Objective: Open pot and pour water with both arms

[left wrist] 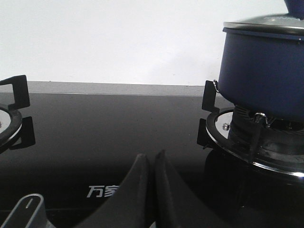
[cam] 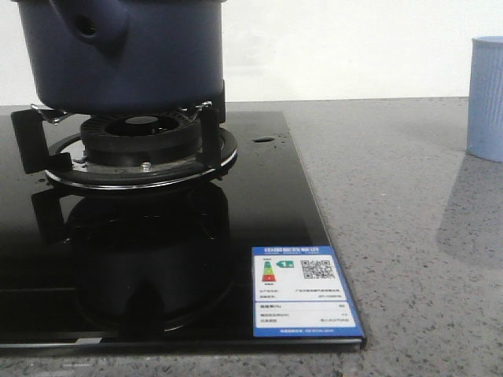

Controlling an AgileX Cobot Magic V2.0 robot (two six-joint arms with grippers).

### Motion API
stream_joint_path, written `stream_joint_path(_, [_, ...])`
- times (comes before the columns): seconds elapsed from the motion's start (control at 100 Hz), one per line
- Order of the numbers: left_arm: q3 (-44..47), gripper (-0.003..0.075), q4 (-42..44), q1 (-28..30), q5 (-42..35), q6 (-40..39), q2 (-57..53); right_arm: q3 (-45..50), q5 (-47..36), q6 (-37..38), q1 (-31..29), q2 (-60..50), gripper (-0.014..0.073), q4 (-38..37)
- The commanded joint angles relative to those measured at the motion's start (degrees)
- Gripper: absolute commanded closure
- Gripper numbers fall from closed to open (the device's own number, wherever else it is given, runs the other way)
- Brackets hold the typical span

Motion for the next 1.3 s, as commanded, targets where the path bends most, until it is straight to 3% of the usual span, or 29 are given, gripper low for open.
stream_joint_path(0.0, [0.8,0.0736,-0.5,0.1,-3.8,-0.4,-1.4,0.9,-4.1,0.1,-0.3,-1.1,0.0655,-0.6])
stream_joint_path(1.03, [0.8,0.0736,-0.5,0.1,-3.8,-0.4,-1.4,0.9,-4.1,0.1,-0.3,-1.1,0.0655,-0.6])
stream_joint_path(1.29, [0.8,0.0736,-0.5,0.1,-3.8,-0.4,-1.4,0.9,-8.3,0.1,-0.3,-1.1,0.0655,0.3])
